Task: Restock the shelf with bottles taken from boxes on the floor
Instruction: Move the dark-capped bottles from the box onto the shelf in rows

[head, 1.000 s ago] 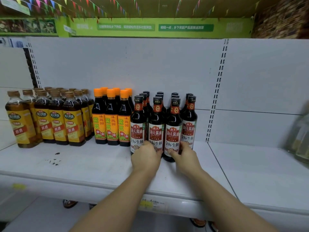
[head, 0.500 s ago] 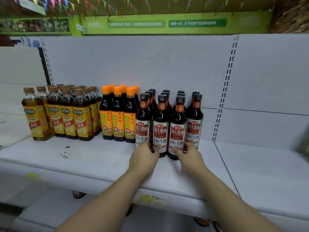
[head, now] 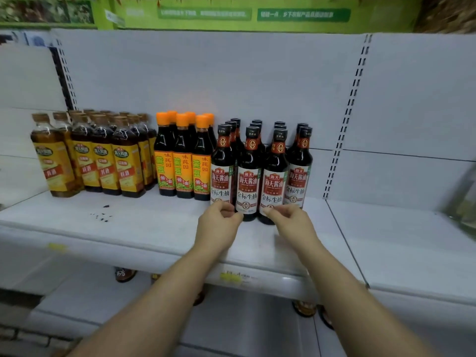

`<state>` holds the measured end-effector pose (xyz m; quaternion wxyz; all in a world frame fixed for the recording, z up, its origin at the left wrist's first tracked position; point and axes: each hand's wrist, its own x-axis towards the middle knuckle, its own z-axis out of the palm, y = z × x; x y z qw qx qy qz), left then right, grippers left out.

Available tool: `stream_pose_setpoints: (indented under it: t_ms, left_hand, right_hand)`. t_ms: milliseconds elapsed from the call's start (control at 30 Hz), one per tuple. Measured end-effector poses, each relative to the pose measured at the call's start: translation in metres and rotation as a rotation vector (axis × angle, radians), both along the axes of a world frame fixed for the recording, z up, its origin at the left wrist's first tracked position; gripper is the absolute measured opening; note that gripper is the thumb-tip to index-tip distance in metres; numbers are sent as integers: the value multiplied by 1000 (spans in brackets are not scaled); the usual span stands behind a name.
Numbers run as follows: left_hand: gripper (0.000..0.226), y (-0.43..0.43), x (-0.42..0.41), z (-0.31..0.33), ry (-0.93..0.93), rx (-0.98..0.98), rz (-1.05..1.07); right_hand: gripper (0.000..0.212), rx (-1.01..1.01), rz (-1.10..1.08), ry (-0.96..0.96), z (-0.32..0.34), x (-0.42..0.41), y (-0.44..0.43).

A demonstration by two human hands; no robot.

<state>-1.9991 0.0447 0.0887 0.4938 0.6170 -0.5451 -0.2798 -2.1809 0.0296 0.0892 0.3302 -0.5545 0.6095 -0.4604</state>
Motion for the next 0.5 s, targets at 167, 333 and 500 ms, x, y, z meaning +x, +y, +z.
stream_pose_setpoints:
  t_ms: [167, 333, 500]
  left_hand:
    - [19, 24, 9, 3, 43, -28, -47]
    - [20, 58, 31, -2, 44, -34, -72]
    - [20, 99, 61, -11, 91, -49, -115]
  right_hand:
    - [41, -28, 18, -88, 5, 18, 31]
    - [28, -46, 29, -104, 12, 46, 75]
    - [16, -32, 1, -32, 15, 71, 127]
